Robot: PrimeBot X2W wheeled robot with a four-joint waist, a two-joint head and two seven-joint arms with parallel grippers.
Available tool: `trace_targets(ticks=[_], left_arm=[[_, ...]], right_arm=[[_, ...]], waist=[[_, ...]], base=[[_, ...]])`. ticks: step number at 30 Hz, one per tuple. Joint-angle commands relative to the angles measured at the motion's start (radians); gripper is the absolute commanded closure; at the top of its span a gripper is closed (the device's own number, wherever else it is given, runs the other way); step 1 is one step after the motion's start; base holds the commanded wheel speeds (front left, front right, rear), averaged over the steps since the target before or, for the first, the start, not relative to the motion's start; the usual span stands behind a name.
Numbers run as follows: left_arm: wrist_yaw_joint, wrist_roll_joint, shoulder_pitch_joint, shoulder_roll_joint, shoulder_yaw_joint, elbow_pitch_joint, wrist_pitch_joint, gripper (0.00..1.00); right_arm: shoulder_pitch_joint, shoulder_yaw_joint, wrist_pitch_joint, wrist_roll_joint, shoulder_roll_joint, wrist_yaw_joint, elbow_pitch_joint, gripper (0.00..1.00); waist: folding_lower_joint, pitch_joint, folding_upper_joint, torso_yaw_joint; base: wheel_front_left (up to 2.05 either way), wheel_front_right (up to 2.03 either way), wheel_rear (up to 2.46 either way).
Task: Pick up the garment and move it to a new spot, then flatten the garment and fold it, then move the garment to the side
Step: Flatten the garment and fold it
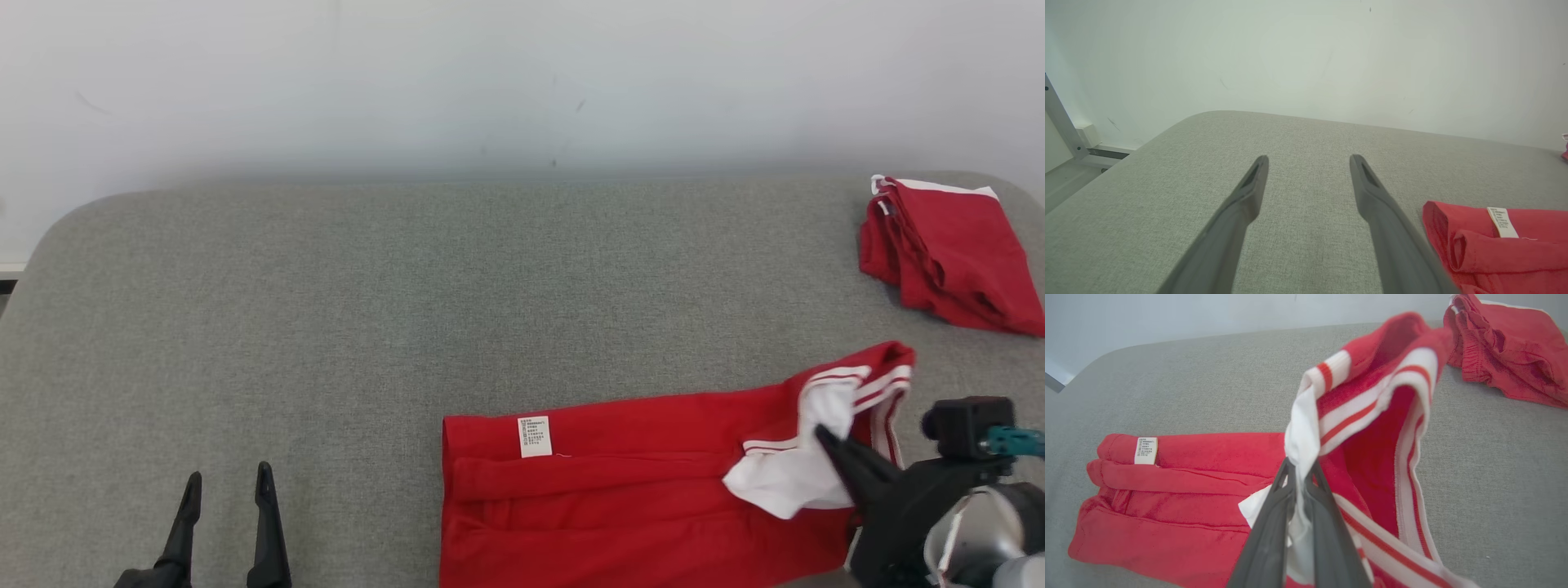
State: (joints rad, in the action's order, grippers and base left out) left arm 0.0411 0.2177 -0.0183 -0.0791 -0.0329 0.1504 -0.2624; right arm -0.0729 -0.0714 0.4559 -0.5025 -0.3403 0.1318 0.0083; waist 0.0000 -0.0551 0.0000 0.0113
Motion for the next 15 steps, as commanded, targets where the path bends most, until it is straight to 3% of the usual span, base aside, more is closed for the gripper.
trace_targets(ticks=[1,7,15], left_arm=[[0.001,-0.009,-0.003,0.002,-0.002,0.002,-0.003,0.00],[0.010,-0.019,0.010,0.010,0.010,0.012,-0.003,0.00],[0.022,-0.018,0.033,0.017,0.026,0.040,-0.003,0.00]], right_arm=[[0.012,-0.014,0.010,-0.013,0.015,-0.002,-0.019,1.00],[0.019,-0.112,0.043,-0.037,0.089,-0.002,-0.107,1.00],[-0.043,-0.233,0.052,-0.031,0.160,-0.002,-0.082,1.00]], waist=[[0.0000,0.001,0.0000,0.001],[0.0000,0.003,0.0000,0.024],[0.0000,-0.003,0.0000,0.081]], base=[[0.00,0.00,0.00],[0.00,0.00,0.00],[0.00,0.00,0.00]])
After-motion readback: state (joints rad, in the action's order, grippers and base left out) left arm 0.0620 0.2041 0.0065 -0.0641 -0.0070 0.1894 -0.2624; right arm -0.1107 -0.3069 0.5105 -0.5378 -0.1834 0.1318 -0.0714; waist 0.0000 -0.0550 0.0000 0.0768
